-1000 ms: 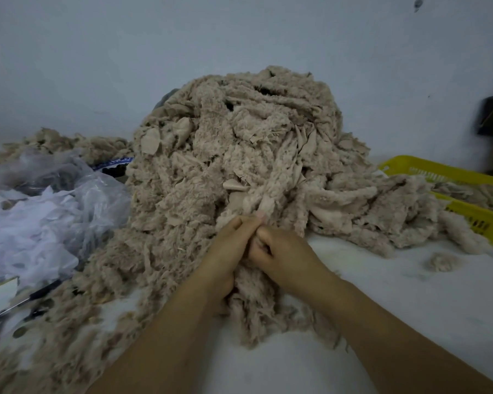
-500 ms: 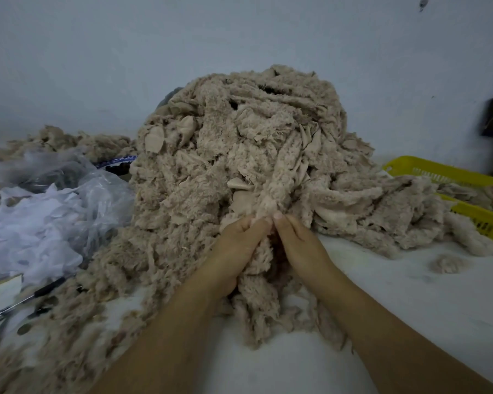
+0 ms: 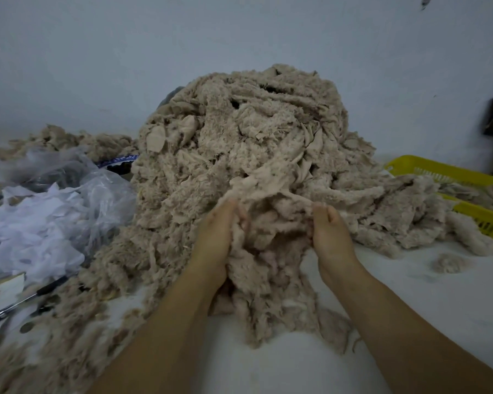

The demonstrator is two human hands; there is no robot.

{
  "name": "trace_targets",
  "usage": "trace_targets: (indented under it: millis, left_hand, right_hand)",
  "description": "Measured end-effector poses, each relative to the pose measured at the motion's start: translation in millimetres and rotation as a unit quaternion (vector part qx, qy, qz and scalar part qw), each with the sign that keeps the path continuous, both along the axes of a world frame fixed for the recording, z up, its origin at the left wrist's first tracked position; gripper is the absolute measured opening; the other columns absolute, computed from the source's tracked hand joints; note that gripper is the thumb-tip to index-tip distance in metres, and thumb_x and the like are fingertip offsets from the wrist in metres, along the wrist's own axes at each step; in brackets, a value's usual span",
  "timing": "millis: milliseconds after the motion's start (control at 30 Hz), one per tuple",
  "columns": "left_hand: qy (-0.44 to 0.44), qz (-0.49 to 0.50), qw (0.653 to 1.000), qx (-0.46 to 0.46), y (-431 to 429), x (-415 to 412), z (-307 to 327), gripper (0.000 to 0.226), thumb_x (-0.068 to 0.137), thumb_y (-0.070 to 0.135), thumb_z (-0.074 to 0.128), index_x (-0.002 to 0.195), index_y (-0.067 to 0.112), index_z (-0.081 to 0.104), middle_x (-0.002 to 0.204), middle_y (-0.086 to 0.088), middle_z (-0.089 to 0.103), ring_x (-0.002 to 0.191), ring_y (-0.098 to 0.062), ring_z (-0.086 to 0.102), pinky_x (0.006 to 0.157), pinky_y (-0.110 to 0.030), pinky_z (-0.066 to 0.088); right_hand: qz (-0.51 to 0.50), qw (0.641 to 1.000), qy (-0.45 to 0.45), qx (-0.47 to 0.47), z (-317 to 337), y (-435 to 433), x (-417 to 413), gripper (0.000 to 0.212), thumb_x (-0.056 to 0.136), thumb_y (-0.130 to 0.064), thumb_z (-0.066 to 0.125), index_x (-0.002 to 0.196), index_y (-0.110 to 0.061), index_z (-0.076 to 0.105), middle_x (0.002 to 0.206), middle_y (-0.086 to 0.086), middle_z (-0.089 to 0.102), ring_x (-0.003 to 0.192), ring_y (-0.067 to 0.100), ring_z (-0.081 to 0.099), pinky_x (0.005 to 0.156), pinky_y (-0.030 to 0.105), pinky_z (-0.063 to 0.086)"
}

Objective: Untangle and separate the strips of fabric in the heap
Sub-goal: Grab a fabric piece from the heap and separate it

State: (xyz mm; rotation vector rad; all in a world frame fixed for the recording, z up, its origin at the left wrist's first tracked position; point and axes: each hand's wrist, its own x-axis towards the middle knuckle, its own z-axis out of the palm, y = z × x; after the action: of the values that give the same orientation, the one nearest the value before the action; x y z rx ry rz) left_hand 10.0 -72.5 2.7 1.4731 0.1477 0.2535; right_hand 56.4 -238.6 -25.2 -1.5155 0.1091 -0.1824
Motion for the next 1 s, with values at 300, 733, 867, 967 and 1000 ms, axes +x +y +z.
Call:
trace_targets:
  millis: [300,733,867,967,1000]
  left_hand:
    - [0.043,0.019,0.957,-0.288,14,7,1,0.036,0.099,0.043,0.056,0.114,0.014,0.07,0.101,-0.009,0.077,0.091,-0.025,0.075,0.079,-0.04,0.061]
    - [0.025,-0.087,0.971,-0.219,3,4,-3,0.053,0.098,0.048,0.052,0.057,0.018,0.067,0.094,-0.013,0.076,0.088,-0.026,0.075,0.068,-0.037,0.061]
    - [0.016,-0.1,0.987,-0.127,-13,-3,-7,0.045,0.095,0.045,0.057,0.06,0.021,0.071,0.094,-0.013,0.076,0.091,-0.024,0.074,0.078,-0.037,0.058]
    - [-0.027,-0.066,0.997,0.004,-27,-5,-13,0.046,0.1,0.042,0.053,0.062,0.025,0.073,0.107,-0.003,0.073,0.107,-0.014,0.068,0.098,-0.036,0.049]
    - [-0.047,-0.061,0.996,0.048,-30,-5,-13,0.046,0.101,0.04,0.051,0.063,0.027,0.073,0.11,0.004,0.069,0.11,-0.009,0.064,0.101,-0.031,0.046]
  right_hand:
    - [-0.101,0.99,-0.09,-0.047,5,-10,-6,0.039,0.101,-0.026,0.044,0.068,-0.017,0.024,0.067,-0.007,0.031,0.045,0.007,0.022,0.044,0.016,0.021]
    - [0.143,0.949,-0.118,-0.256,4,10,-19,0.052,0.099,-0.048,0.045,0.062,-0.012,0.038,0.061,0.002,0.039,0.052,0.009,0.037,0.057,0.026,0.034]
    - [0.136,0.974,-0.071,-0.168,6,15,-16,0.04,0.099,-0.056,0.037,0.082,-0.029,0.062,0.097,-0.009,0.062,0.086,-0.005,0.056,0.071,0.013,0.04]
    - [0.178,0.982,-0.019,-0.067,1,16,-13,0.03,0.098,-0.053,0.046,0.088,-0.036,0.068,0.095,-0.019,0.071,0.093,-0.004,0.064,0.075,0.016,0.046]
    - [0.186,0.982,-0.012,-0.038,-1,16,-11,0.029,0.099,-0.048,0.049,0.085,-0.036,0.07,0.09,-0.019,0.073,0.088,-0.005,0.066,0.073,0.015,0.049]
